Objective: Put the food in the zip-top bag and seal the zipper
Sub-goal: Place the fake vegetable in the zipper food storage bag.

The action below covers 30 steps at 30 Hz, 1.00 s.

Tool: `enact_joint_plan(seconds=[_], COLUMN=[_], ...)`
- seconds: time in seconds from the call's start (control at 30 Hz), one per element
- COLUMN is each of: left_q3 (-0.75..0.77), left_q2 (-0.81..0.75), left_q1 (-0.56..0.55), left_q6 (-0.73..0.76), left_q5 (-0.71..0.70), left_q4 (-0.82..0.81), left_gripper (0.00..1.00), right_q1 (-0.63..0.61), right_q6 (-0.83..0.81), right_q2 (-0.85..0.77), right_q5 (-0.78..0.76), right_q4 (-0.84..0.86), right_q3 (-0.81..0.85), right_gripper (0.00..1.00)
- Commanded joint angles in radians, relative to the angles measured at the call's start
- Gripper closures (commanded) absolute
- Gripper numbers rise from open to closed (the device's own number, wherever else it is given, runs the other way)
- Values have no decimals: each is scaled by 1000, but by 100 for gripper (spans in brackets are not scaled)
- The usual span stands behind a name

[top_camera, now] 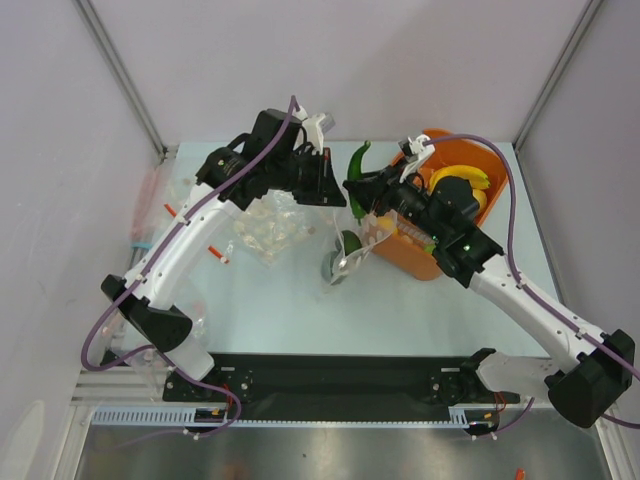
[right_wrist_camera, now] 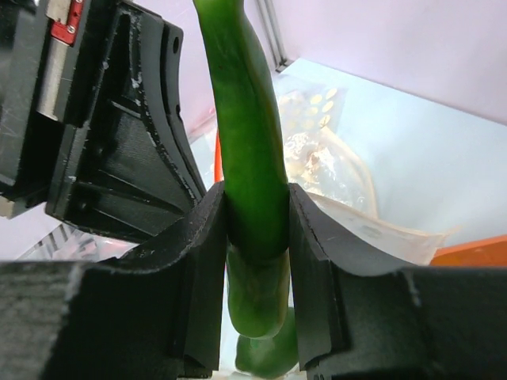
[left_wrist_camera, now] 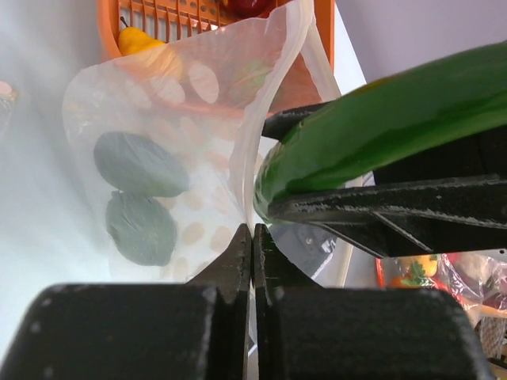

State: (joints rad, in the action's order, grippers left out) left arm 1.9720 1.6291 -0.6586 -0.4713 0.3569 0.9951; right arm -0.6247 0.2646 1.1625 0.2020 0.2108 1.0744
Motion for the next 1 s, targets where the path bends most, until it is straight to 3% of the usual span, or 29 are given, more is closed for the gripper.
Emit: enact_joint_plan(seconds=[0.0,0.03,0.1,0.33,0.43,0.6,0.73,0.97], left_q3=[54,57,59,50,48,50,50,31], left_q2=[-11,-12,-15,-18,-15,-15,-17,-25], left_q1=[10,11,16,27,36,53,56,56], left_q6=[-21,-21,-18,-9,2,34,46,42], left_q5=[34,33,28,17,10,-15,-27,-35], left_q4=[-26,-24,-21,-19,-18,-6,4,-9], left_gripper=[100,100,100,100,100,100,100,100], right_q1=[-6,-6,-7,-7,-6,31,114,229], right_q6=[-31,-28,-24,-24,-7,24,94,240], right_q2=[-35,-40,-53,-83,-84,-37,29,109], right_q5=[-24,-27,-39,-90,-194,-369,-407,-582], right_q4=[91,94,99,44,-29,-310,-574,-888], right_q3=[-19,-25,-36,-8,30,197,314,412], right_gripper=[64,44,27,24,26,34,32,24])
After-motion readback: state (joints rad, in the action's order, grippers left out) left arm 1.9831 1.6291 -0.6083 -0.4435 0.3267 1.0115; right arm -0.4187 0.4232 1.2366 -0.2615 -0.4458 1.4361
